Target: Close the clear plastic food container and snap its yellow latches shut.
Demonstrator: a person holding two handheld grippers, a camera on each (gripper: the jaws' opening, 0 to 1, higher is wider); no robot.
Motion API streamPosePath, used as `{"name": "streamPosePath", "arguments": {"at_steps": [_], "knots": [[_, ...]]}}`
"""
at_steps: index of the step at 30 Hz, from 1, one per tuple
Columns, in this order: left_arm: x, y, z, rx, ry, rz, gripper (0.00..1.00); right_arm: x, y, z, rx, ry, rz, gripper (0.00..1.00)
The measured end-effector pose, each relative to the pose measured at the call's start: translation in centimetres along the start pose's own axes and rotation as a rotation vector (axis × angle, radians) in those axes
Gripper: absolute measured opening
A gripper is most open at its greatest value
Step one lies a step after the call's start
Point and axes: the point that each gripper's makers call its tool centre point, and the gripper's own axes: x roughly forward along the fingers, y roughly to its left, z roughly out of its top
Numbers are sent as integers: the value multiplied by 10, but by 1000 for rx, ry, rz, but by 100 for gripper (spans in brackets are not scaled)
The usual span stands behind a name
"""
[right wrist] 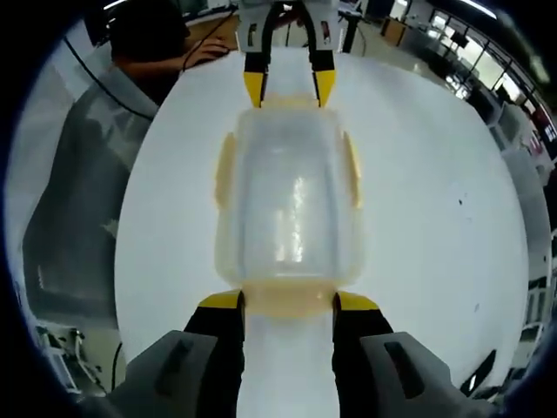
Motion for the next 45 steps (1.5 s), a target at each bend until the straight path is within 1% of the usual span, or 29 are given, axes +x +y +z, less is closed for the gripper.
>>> {"name": "streamPosePath", "arguments": {"at_steps": [8, 21, 26, 31, 34, 39, 45], "knots": [[3, -1, 2, -14, -7, -8, 33, 3, -1, -4, -3, 12, 7, 36], [3, -2, 0, -27, -6, -8, 33, 4, -5, -4, -23, 15, 2, 37], [2, 0, -1, -1, -4, 9, 34, 5, -4, -6, 16, 23, 3, 37], [-1, -3, -3, -9, 0, 2, 40, 1, -3, -8, 37, 24, 3, 38], [-4, -4, -2, -16, -2, 5, 40, -3, -2, -8, 58, 15, -1, 37], [-10, -7, 3, -32, -22, 10, 39, -11, -3, -5, 107, -18, -20, 35], [-15, -10, 5, -29, -21, 18, 38, -16, 0, -1, 107, -22, -34, 35]]}}
